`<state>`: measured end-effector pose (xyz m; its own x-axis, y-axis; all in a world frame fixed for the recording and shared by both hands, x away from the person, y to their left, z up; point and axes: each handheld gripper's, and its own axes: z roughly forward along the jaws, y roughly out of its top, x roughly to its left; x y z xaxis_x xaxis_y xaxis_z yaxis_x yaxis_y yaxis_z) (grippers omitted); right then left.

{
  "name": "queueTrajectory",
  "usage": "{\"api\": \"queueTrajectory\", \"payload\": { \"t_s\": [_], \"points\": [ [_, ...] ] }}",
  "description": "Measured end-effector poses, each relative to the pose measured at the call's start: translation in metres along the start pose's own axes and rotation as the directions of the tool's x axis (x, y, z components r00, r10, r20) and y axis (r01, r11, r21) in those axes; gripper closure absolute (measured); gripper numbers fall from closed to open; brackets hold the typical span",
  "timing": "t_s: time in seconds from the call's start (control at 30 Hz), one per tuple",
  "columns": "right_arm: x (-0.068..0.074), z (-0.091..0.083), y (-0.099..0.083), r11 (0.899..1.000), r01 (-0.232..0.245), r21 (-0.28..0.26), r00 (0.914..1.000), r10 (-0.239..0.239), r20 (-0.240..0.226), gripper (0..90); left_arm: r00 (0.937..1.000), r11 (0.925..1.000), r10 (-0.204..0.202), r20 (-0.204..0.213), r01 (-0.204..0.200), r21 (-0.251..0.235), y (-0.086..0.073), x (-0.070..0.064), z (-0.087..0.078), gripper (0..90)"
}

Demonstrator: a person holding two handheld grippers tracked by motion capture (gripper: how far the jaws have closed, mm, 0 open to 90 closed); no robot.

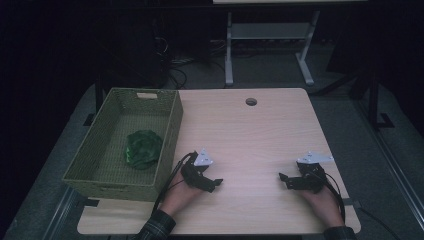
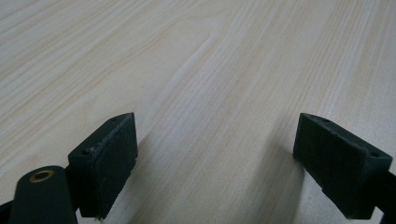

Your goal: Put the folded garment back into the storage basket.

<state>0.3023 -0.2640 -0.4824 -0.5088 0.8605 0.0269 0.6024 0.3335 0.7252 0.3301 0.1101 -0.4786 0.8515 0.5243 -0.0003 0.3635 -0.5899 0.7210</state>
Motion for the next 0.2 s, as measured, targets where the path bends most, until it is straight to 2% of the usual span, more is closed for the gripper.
{"api": "queueTrajectory", "payload": {
  "t_s": [0.2],
  "points": [
    [0.0,0.0,0.0,1.0,0.001,0.0,1.0,-0.001,-0.001,14.6,1.0,1.0,0.0,0.0,0.0,0.0,0.0,0.0,0.0,13.0]
  ]
}}
